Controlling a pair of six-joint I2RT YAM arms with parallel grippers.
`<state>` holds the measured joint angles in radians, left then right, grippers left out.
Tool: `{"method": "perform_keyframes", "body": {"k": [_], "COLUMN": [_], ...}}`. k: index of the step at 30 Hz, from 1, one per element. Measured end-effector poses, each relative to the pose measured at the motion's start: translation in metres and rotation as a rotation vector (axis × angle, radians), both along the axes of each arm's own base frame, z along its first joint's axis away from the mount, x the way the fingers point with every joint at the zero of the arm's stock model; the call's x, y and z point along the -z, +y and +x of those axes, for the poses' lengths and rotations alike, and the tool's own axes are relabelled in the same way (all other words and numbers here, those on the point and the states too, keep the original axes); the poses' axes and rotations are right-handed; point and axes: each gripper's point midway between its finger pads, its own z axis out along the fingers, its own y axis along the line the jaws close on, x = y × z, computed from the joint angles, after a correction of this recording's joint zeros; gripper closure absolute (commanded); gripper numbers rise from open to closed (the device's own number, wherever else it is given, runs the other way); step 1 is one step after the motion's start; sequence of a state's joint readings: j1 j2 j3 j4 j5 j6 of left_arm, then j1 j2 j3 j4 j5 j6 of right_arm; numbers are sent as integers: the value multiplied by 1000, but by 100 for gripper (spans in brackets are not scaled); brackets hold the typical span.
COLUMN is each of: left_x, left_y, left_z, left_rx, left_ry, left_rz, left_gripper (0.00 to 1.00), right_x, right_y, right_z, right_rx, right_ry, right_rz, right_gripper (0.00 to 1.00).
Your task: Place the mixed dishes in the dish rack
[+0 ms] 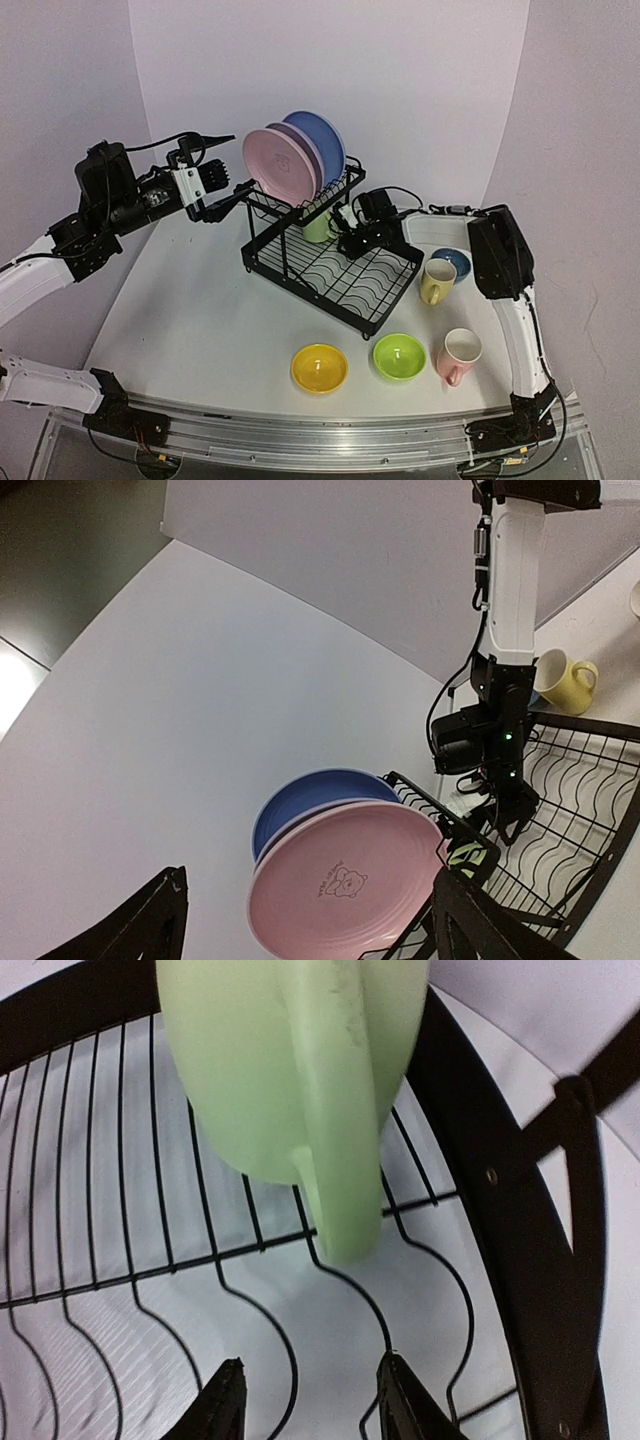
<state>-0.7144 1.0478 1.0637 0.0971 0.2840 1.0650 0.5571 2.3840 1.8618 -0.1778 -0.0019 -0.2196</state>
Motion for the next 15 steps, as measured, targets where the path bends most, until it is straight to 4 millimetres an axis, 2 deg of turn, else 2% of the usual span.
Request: {"method": "perform_keyframes", "body": {"k": [3,4,6,9,12,15], "left_x": [-3,-3,-4,-2,5,10], "left_y": [2,3,5,4,4,3], "left_z": [-3,-5,-7,-7,-6,-6], "left_rx": [4,6,11,18,21,25], "left_ry": [12,16,31,75,146,201], "left_rz": [-17,-22,-36,-54,-64,-76], "left_gripper": [14,13,11,7,5,5], "right_x": [-24,-36,-60,-85,-120,-143], "right_y": [-11,-15,-24,-38,-53,-72], "right_z": [-18,-26,-40,-63,-83,-106], "right_rx": [17,25,48,101,175,241], "right_ry": [10,8,15,66,107,154], "right_rz": [18,32,60,93,135,135], "right_gripper": [43,37,16,12,11,10]}}
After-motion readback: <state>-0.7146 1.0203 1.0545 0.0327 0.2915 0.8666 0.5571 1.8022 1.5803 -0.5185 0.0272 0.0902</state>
